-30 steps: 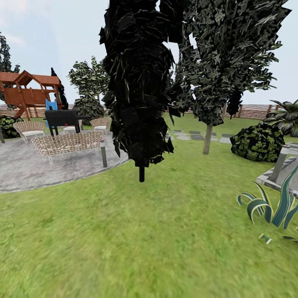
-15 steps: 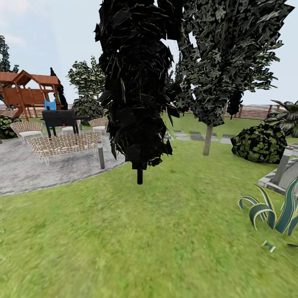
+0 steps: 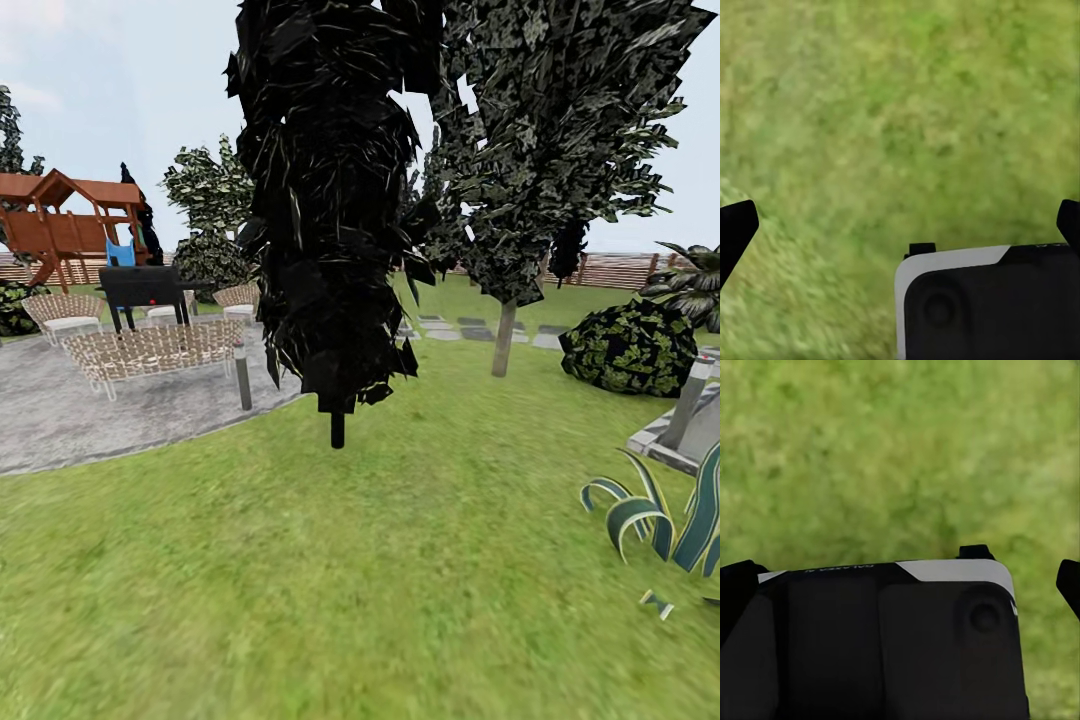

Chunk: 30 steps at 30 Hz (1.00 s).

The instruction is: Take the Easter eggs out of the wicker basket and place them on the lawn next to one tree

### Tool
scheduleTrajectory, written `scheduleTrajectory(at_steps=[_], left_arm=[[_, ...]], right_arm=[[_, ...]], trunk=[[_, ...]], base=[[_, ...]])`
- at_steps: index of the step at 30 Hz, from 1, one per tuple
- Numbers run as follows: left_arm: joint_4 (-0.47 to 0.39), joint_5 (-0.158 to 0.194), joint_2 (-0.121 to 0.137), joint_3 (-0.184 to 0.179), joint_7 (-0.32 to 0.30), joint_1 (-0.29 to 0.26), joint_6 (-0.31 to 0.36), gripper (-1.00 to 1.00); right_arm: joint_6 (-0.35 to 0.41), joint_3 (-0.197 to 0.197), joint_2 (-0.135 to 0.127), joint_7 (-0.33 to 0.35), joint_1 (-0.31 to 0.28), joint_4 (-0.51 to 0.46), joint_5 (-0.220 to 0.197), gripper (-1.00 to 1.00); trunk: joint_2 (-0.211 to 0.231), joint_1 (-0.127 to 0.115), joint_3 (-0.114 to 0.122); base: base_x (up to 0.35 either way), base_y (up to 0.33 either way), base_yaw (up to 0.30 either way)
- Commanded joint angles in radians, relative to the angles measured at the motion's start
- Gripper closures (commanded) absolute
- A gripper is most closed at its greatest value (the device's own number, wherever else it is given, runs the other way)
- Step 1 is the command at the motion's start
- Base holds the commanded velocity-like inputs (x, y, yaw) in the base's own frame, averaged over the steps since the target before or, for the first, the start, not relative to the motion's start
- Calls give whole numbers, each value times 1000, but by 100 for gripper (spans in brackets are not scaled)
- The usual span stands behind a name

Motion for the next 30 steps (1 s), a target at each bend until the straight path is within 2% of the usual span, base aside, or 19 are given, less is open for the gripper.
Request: scheduleTrajectory(at_steps=[1,9,23,30], left_arm=[[1,0,0,-4,1,0,-3,-100],[1,0,0,-4,1,0,-3,-100],[1,0,0,-4,1,0,-4,-100],[1,0,0,-4,1,0,-4,-100]], right_arm=[[6,-6,1,1,0,-2,0,-100],[6,-7,0,1,0,-2,0,-100],[6,-7,0,1,0,-2,0,-100],[6,-7,0,1,0,-2,0,-100]], trunk=[[-1,0,0],[-1,0,0],[-1,0,0],[-1,0,0]], base=[[11,0,0],[69,77,0],[261,101,0],[164,101,0]])
